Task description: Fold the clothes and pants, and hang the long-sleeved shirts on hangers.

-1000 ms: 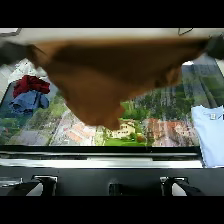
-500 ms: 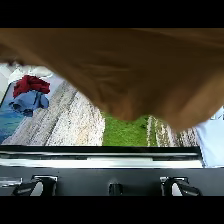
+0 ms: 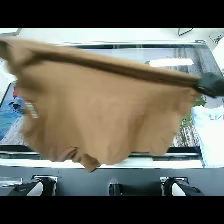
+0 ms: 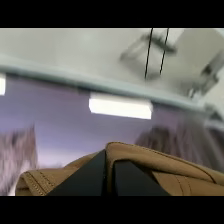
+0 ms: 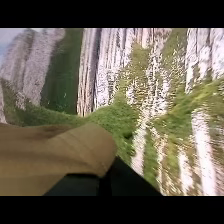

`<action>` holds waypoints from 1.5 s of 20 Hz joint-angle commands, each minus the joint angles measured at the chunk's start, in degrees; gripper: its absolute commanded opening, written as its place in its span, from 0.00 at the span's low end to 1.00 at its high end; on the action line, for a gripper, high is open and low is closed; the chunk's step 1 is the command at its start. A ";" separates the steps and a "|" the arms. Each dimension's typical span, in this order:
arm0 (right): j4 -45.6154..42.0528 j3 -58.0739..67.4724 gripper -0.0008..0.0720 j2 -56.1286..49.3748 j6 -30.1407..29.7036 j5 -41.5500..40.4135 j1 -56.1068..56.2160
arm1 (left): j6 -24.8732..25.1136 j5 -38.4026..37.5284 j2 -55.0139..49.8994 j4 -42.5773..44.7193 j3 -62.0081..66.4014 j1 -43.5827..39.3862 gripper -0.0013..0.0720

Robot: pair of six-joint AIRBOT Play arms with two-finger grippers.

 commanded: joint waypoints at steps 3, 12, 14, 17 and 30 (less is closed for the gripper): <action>19.85 -10.86 0.07 -20.17 2.60 -19.96 -0.04 | 2.51 1.09 -22.45 -0.26 -6.25 -5.55 0.05; 25.57 -3.91 0.51 -29.79 -2.75 -10.75 -4.39 | 2.71 -19.32 -34.77 -0.17 -4.07 -4.72 0.96; 18.69 2.60 0.88 -29.79 -4.66 1.79 -10.19 | 1.79 -33.70 -34.71 7.48 -1.11 0.79 0.99; 2.51 2.64 0.88 -27.91 -1.44 14.73 -17.27 | 0.33 -42.71 -31.93 11.72 -5.95 8.37 0.97; 0.22 -16.00 0.84 -21.81 -4.76 12.17 -18.73 | 11.80 -17.49 -24.00 -9.70 -42.23 4.33 0.62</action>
